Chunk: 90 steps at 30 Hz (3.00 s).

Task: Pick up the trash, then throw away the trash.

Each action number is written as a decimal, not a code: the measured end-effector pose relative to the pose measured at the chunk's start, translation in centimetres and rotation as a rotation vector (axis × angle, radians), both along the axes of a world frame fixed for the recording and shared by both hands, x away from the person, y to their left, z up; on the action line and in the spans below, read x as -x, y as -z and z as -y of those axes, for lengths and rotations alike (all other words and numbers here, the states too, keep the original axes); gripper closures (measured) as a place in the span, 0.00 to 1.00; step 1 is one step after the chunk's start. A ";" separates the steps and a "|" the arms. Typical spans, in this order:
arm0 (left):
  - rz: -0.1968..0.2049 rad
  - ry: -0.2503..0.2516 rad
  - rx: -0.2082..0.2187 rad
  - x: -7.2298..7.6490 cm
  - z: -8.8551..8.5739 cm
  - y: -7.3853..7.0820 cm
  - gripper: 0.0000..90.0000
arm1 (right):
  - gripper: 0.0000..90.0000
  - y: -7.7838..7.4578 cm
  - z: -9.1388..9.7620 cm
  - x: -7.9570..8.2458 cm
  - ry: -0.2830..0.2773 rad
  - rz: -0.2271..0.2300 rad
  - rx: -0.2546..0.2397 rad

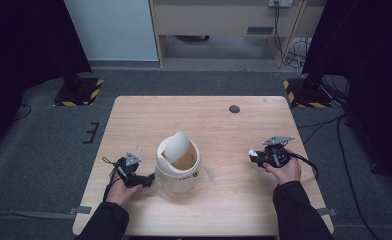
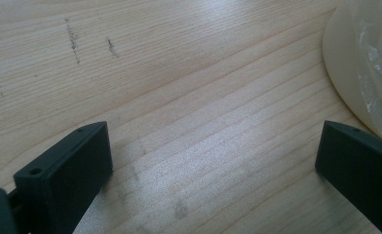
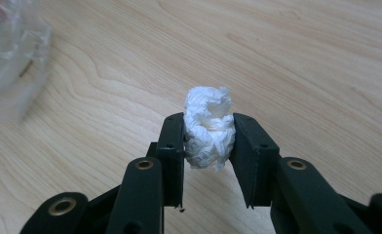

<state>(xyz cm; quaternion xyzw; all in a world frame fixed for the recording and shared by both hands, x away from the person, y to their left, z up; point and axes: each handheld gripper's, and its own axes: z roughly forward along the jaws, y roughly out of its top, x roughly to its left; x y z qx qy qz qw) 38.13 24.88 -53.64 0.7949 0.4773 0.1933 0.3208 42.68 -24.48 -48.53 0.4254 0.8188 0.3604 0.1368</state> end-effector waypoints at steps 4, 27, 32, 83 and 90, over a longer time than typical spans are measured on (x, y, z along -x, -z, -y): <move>0.000 0.000 0.000 0.0 0.0 0.0 0.00 | 0.74 -1.0 0.0 0.2 -0.012 0.026 -0.027; 0.000 0.000 0.000 0.0 0.0 0.0 0.00 | 0.74 -6.7 0.9 1.7 -0.021 0.187 -0.196; 0.000 0.000 0.000 0.0 0.0 0.0 0.00 | 0.74 -8.0 0.6 2.2 -0.041 0.218 -0.234; 0.000 0.000 0.000 0.0 0.0 0.0 0.00 | 0.75 -14.7 -8.1 3.3 -0.270 0.329 -0.392; 0.000 0.000 0.002 0.0 0.0 0.0 0.00 | 0.75 -14.3 -8.6 3.2 -0.275 0.326 -0.381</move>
